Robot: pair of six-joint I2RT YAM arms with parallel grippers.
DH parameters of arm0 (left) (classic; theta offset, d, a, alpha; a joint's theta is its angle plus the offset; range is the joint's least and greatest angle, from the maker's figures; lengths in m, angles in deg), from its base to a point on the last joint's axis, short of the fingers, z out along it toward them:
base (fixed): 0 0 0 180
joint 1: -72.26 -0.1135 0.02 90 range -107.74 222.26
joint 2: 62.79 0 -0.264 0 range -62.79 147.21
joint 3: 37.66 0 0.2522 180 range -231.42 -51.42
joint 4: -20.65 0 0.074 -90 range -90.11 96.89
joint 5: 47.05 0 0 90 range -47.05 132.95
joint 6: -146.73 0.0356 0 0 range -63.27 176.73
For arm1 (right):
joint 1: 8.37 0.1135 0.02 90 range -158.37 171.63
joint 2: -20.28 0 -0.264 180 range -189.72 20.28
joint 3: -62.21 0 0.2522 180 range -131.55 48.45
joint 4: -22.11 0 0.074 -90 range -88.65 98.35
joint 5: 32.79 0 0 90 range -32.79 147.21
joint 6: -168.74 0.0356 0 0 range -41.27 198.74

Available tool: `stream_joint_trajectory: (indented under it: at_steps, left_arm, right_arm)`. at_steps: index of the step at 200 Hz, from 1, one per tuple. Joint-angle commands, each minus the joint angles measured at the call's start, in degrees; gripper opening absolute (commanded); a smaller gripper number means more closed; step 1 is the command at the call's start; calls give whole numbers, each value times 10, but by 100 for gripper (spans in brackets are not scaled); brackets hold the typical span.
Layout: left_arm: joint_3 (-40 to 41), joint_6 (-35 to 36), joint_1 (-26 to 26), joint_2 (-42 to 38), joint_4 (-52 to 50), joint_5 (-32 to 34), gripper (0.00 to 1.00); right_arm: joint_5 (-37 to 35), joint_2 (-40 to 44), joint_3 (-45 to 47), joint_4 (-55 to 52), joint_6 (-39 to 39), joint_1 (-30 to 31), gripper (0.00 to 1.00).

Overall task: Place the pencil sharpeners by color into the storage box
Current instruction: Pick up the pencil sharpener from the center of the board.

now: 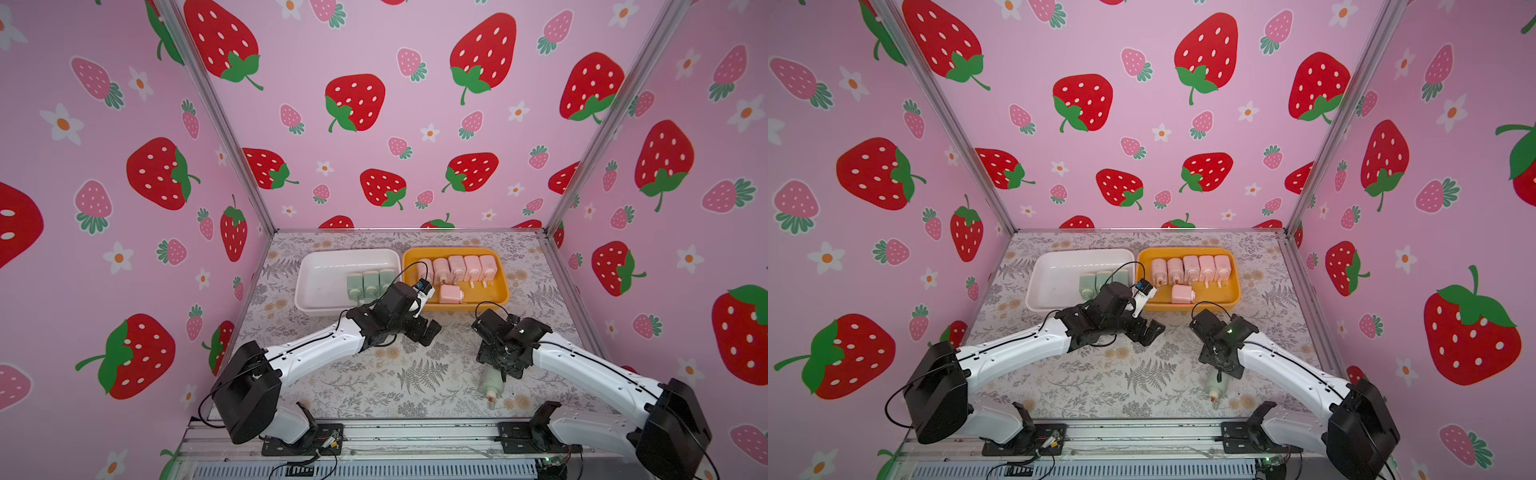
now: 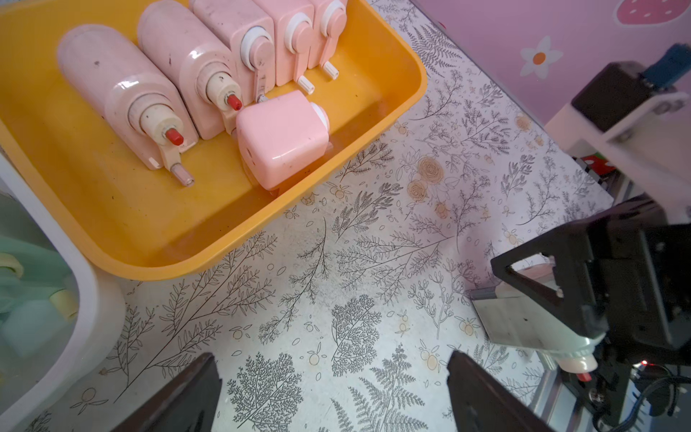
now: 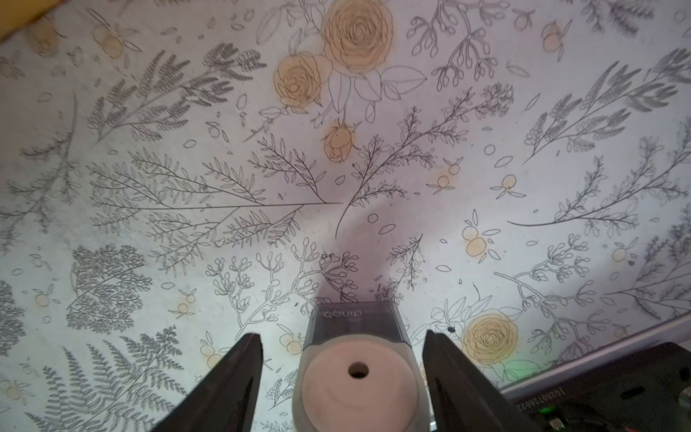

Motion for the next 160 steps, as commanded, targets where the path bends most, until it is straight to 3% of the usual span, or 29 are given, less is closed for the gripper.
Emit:
stream_joint_trajectory:
  at_steps: [1, 135, 155, 160]
  left_arm:
    - [-3, 13, 2, 1, 13, -4, 100]
    - [-11, 17, 7, 26, 18, -20, 100]
    - [-8, 17, 8, 27, 20, -19, 100]
    - [-8, 17, 8, 26, 19, -19, 100]
  right_arm:
    - [40, 10, 13, -12, 6, -4, 74]
    - [60, 0, 10, -28, -33, -12, 58]
    - [63, 3, 13, -26, -28, -12, 44]
    - [63, 4, 14, -24, -27, -12, 29]
